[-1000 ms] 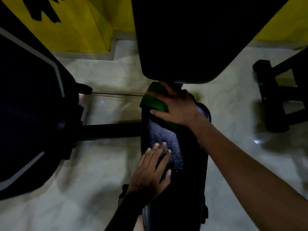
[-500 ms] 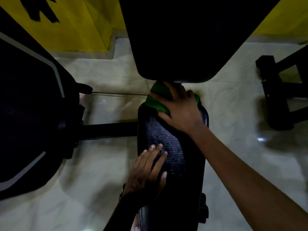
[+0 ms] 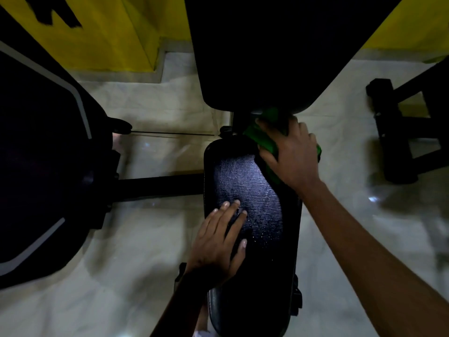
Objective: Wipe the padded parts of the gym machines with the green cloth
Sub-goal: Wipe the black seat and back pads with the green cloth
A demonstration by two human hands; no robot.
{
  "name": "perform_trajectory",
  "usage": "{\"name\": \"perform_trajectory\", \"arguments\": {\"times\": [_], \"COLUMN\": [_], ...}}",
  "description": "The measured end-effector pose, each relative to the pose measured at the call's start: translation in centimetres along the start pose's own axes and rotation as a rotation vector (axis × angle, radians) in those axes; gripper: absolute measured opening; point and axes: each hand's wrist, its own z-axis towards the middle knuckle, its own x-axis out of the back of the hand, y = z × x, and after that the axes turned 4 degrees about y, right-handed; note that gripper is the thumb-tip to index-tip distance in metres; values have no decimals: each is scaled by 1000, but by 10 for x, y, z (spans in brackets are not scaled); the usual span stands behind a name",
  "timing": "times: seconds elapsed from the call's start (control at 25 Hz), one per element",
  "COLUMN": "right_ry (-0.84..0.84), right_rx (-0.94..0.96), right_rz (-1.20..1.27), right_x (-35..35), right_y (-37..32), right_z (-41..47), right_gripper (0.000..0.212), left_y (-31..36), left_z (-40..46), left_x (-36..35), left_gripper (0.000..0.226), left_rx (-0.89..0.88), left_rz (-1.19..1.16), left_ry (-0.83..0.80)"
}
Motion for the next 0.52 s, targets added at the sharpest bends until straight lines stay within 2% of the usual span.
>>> {"name": "perform_trajectory", "arguments": {"times": [0.16, 0.28, 0.4, 0.52], "right_ry": [-30, -58, -46, -12], "right_rx": [2, 81, -42, -101], "right_rz": [18, -52, -74, -26], "right_x": [17, 16, 13, 20], "right_y": [-9, 0, 1, -24], "right_z": [-84, -70, -37, -88], "right_gripper": [61, 60, 60, 62], "left_y": [0, -9, -32, -49], "left_z": [3, 22, 47, 63], "left_x": [7, 19, 24, 25], "left_gripper": [51, 58, 62, 55], "left_rx": [20, 7, 19, 49], "left_rz": [-3, -16, -30, -15], "left_ry": [-56, -81, -72, -91]}}
